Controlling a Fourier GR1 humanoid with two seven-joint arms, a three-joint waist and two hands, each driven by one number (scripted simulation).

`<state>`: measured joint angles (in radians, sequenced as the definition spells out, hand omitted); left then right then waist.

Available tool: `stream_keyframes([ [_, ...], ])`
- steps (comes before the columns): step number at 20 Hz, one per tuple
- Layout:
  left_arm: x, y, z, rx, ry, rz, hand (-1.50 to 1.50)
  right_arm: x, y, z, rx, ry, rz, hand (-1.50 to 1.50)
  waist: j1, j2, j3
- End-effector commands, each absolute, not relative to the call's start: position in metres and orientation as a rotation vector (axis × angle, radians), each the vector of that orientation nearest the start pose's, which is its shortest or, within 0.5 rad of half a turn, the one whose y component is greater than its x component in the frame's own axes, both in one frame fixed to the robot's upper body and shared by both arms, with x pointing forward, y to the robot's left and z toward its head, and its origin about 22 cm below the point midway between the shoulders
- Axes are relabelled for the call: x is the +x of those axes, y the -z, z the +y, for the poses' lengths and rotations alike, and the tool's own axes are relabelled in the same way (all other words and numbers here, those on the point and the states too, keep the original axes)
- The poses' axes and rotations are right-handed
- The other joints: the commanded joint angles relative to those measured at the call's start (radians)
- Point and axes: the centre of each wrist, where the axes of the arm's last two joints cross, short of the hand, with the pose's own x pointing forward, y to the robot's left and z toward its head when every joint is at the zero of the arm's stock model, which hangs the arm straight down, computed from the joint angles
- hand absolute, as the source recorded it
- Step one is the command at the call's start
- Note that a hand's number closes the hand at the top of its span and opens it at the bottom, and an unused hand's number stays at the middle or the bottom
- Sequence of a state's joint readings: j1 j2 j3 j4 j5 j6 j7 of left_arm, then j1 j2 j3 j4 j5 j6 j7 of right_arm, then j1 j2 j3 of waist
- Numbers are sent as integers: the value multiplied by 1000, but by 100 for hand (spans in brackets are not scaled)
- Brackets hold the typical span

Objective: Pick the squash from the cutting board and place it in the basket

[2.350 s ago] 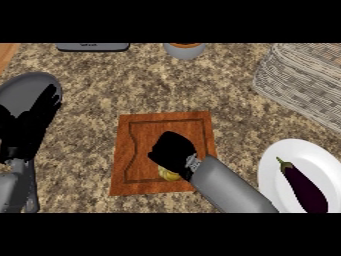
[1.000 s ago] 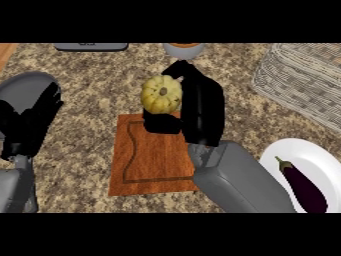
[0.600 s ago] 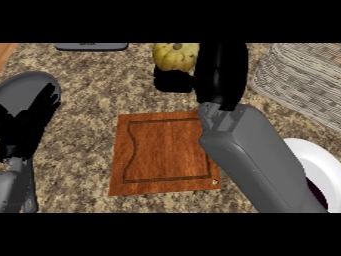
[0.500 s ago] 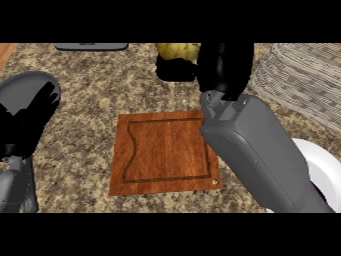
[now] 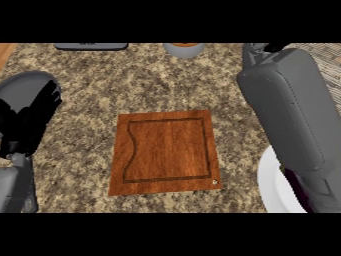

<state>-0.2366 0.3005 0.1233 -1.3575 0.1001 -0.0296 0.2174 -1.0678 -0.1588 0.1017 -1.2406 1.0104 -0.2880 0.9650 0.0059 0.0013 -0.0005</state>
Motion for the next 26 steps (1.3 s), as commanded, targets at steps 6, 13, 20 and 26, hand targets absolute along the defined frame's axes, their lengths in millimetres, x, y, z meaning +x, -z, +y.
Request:
stream_keyframes([
  [6,293,-42,322,198,78,-1375,0,416,-257,-181,-1305,-80,-1430,150,0,-1,0],
  [13,286,-44,319,206,79,-1383,0,414,-217,-255,-1350,-111,-1409,150,-3,-2,1],
  [20,291,-25,320,165,65,-1369,0,439,-193,-281,-1269,-44,-1396,150,10,5,1],
  [26,276,-36,315,195,76,-1388,0,426,-172,-325,-1346,182,-1325,-150,9,0,1],
])
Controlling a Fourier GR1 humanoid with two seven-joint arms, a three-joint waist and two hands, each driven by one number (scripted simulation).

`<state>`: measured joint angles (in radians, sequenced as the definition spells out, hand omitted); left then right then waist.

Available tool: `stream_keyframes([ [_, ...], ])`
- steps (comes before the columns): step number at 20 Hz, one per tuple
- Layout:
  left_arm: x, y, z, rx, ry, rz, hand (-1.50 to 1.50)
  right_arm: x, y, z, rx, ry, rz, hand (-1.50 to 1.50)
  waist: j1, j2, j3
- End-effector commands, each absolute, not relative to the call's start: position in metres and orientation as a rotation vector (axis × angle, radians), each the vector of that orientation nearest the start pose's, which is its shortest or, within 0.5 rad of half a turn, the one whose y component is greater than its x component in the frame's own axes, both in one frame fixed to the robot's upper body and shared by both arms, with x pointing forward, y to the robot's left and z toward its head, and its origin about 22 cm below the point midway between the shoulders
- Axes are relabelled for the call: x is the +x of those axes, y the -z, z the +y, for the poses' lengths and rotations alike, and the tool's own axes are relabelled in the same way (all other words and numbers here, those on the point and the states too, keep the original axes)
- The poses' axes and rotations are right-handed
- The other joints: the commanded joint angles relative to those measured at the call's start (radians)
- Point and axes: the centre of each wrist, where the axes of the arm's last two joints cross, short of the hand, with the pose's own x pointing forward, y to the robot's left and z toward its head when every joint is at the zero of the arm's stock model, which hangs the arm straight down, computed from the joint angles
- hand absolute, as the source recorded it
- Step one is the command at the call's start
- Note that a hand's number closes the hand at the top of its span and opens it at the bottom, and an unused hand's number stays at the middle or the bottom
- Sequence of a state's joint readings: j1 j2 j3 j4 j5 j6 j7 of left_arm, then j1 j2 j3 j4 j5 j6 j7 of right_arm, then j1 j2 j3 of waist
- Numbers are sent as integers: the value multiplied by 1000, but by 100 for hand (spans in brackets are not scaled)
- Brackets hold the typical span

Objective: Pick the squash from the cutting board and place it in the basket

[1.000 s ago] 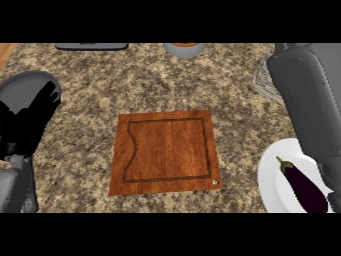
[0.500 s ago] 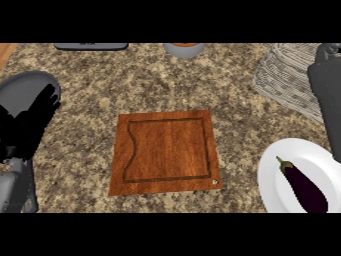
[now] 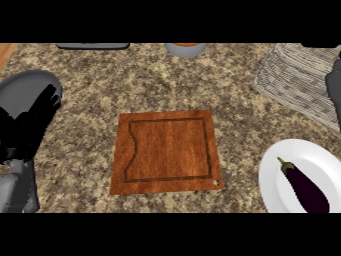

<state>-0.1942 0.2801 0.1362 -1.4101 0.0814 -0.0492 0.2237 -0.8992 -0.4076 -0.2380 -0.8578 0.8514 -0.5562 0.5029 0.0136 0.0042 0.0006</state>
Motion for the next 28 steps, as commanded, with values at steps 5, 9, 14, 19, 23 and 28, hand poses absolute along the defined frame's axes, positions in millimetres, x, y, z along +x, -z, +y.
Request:
stream_keyframes([
  [5,294,-30,314,181,89,-1399,0,442,-145,-325,-1350,100,-1346,-150,10,6,0],
  [9,307,-55,310,182,83,-1395,0,441,-165,-334,-1288,76,-1436,-150,3,2,0],
  [14,300,-38,302,207,66,-1387,0,434,-177,-349,-1244,400,-1467,-150,-9,-3,0],
  [19,290,-34,317,194,73,-1396,0,408,-180,-393,-1214,677,-1498,-150,-18,-5,1],
  [23,292,-43,329,211,65,-1381,0,371,-166,-429,-1149,706,-1523,-150,-29,-8,0],
  [28,290,-41,334,231,38,-1358,0,304,-184,-494,-1081,580,-1467,-150,-57,-14,-1],
])
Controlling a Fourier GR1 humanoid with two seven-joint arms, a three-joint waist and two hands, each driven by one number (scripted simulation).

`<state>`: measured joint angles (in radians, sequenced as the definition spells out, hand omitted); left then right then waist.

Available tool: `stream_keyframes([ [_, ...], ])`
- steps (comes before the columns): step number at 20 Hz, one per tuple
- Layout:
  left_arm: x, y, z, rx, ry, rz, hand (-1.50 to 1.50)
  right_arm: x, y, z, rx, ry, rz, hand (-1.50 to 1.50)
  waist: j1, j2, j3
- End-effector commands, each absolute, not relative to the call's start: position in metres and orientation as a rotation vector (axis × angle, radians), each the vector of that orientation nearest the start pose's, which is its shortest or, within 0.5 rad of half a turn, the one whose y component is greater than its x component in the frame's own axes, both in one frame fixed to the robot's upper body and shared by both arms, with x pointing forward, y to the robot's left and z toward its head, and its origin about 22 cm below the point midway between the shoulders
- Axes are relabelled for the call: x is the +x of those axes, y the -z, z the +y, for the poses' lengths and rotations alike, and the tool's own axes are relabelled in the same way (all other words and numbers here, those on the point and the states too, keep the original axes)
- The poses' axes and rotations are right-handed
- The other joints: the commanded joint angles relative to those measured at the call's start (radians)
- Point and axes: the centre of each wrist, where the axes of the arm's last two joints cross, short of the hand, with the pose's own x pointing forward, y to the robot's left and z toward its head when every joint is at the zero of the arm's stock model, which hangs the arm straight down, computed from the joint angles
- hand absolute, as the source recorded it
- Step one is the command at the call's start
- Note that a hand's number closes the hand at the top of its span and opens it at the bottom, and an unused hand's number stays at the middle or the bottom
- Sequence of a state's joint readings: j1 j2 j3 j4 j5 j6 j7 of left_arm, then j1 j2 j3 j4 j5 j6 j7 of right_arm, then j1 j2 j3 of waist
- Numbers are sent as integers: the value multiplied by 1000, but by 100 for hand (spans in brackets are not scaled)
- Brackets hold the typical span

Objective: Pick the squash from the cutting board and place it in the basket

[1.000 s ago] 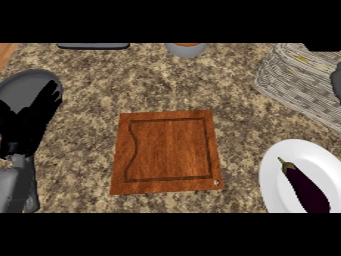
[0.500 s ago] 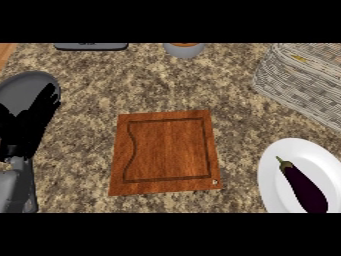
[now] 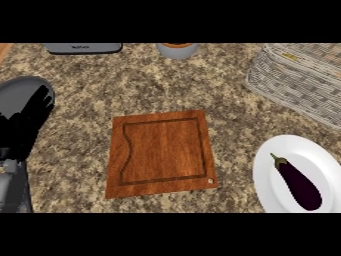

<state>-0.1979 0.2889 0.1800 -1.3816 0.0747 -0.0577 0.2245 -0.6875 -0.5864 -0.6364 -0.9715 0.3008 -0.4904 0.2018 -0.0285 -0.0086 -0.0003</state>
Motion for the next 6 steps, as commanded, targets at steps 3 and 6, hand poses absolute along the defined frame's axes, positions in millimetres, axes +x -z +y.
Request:
stream_keyframes([
  [3,280,-39,332,201,45,-1367,0,273,-171,-501,-1013,515,-1482,-150,0,-1,0],
  [6,296,-43,315,211,39,-1370,0,230,-161,-528,-1006,488,-1464,-150,-5,3,0],
])
